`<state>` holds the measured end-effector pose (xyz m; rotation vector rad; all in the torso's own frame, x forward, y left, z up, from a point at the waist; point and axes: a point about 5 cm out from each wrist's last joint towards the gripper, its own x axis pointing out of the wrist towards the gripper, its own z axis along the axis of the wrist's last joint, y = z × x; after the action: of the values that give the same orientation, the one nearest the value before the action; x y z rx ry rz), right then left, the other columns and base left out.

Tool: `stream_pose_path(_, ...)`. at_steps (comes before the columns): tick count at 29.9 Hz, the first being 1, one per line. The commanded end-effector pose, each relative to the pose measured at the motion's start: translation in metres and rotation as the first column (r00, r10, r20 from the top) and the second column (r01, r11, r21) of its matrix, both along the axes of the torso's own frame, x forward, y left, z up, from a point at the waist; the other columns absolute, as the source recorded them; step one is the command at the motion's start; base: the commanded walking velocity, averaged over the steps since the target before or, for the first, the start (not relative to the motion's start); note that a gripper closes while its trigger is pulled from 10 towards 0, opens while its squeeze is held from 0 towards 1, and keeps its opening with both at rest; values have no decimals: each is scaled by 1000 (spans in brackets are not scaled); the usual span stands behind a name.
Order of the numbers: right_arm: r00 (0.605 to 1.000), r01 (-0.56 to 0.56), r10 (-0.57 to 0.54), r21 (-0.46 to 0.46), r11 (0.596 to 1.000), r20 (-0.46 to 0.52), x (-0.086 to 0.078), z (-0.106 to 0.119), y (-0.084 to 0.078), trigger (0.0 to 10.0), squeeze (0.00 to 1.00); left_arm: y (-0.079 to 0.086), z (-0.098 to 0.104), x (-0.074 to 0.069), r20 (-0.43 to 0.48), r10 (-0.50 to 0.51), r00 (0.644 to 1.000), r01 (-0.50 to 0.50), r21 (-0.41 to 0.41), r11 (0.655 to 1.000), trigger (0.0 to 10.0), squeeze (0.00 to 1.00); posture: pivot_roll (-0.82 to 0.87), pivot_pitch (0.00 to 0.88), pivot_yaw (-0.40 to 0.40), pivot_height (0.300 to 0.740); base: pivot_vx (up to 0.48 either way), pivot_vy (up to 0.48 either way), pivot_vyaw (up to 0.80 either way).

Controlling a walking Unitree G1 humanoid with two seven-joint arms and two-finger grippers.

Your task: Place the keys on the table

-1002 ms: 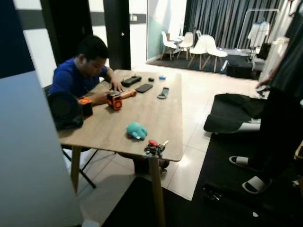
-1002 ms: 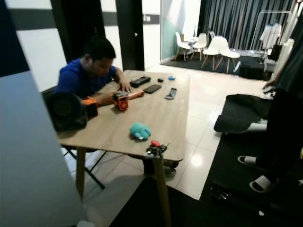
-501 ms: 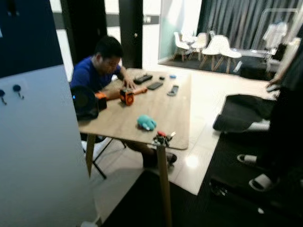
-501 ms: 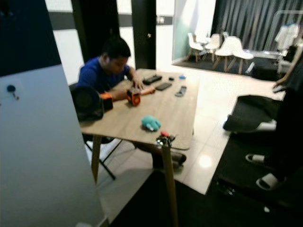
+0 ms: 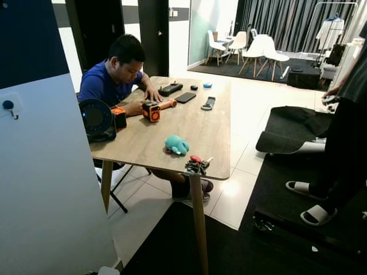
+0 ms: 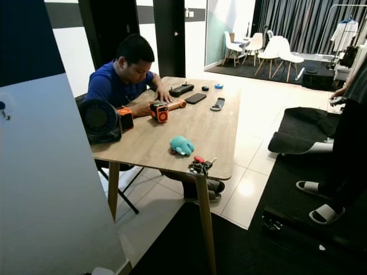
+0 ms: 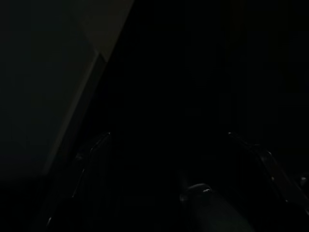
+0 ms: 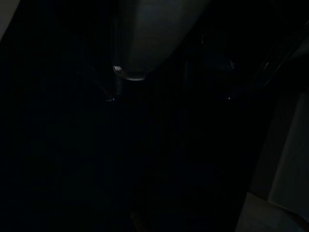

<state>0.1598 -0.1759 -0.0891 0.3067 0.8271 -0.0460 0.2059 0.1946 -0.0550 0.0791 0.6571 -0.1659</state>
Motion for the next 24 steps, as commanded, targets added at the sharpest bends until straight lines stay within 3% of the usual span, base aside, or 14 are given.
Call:
stream_pose_path(1,1000,-30,30,-11,999,5,0,0,1,10000,0,0,-3,-3,-12,15,1000,-15,-2,1000,10000,0,72,16,28,740,0,0,0)
stream_pose_path(24,998,-65,65,-34,997,-1,-2,0,0,10000,0,-2,-2,-2,-16,-12,1000,12,-1,1000,10000,0,68,0,29,740,0,0,800)
